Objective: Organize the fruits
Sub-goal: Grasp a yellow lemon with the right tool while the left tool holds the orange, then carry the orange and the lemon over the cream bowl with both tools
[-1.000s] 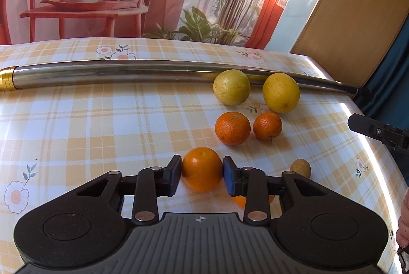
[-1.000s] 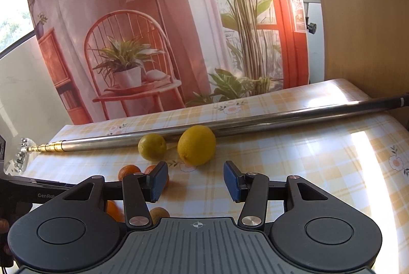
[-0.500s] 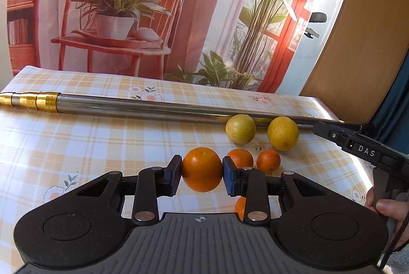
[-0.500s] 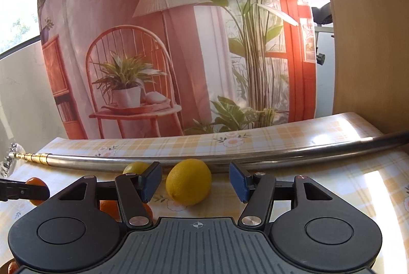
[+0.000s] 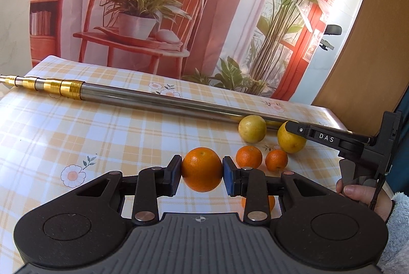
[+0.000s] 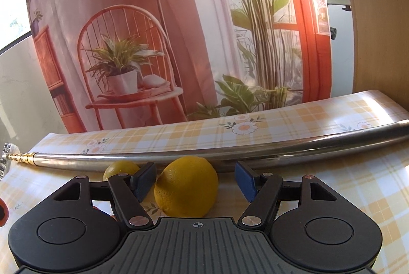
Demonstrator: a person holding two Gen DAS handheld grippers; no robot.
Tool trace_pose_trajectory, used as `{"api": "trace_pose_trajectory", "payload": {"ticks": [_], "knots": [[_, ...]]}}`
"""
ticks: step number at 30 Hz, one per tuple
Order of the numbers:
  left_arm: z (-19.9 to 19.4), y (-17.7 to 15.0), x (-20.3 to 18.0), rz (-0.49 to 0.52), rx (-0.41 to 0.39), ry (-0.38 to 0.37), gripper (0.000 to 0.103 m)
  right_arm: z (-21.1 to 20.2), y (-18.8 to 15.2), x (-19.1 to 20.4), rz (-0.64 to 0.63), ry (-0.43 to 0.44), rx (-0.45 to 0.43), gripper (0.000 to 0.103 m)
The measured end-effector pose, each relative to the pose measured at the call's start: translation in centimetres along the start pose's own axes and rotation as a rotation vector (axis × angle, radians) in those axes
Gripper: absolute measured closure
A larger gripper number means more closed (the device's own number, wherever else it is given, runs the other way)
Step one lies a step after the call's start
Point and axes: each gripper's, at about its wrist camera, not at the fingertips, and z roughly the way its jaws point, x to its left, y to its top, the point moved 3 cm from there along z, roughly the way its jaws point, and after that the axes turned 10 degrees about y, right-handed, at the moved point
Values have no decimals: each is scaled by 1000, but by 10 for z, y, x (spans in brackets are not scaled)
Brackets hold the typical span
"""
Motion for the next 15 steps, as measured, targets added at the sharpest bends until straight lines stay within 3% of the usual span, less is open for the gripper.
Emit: {"api": "trace_pose_trajectory", "payload": {"ticks": [15], "knots": [[-4, -9, 2, 22, 9, 15, 67, 15, -12, 5, 8, 18, 92, 50]]}}
